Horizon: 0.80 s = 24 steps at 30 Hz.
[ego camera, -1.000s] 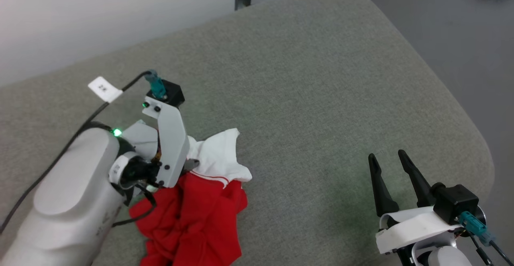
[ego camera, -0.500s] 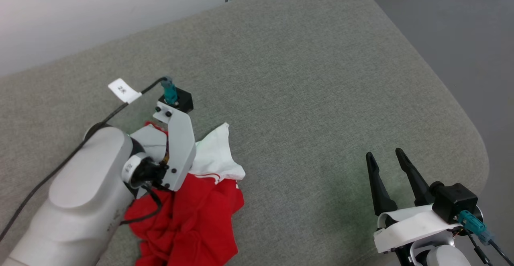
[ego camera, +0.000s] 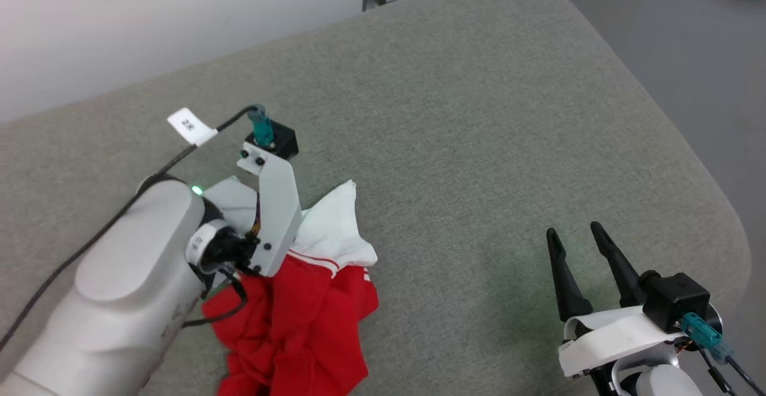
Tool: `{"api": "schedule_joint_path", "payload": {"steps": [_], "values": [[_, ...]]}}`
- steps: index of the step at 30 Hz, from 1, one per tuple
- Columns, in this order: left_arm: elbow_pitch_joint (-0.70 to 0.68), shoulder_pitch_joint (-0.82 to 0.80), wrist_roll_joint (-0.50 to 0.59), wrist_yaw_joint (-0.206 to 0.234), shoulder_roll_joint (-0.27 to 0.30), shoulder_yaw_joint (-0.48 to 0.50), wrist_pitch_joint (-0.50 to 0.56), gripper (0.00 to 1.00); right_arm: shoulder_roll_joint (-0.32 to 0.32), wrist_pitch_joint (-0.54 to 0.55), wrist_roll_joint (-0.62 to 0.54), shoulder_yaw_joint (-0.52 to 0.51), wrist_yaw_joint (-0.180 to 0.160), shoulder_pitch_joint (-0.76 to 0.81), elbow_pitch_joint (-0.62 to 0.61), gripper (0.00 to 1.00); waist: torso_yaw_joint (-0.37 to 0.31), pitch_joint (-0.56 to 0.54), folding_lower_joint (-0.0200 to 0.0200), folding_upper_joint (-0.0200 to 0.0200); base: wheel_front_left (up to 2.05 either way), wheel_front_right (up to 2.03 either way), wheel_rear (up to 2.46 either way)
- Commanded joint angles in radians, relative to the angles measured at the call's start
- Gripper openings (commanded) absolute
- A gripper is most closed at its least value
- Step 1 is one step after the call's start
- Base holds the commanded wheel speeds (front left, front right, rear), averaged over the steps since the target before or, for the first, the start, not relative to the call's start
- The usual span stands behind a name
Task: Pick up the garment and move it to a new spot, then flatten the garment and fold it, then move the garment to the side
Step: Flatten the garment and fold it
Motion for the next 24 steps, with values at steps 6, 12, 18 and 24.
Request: {"api": "schedule_joint_path", "payload": {"steps": [6, 12, 18, 24], "values": [[-0.036, -0.035, -0.017, -0.002, 0.012, 0.015, -0.014, 0.0, 0.001, -0.001, -0.025, -0.012, -0.001, 0.018, 0.008, 1.0, 0.05, -0.034, 0.0, 0.0, 0.0, 0.0, 0.0], [-0.105, -0.028, -0.038, 0.008, 0.03, 0.037, -0.021, 0.0, 0.001, -0.001, -0.05, -0.025, -0.001, 0.028, 0.016, 1.0, 0.11, -0.067, 0.0, 0.0, 0.0, 0.0, 0.0], [-0.188, 0.008, -0.064, 0.025, 0.064, 0.075, -0.047, 0.0, 0.001, -0.001, -0.073, -0.026, -0.001, 0.042, 0.023, 1.0, 0.169, -0.103, 0.0, 0.0, 0.0, 0.0, 0.0], [-0.288, 0.085, -0.097, 0.046, 0.14, 0.138, -0.092, 0.0, 0.0, -0.001, -0.093, -0.039, -0.001, 0.056, 0.028, 1.0, 0.222, -0.139, 0.0, 0.0, 0.0, 0.0, 0.0]]}}
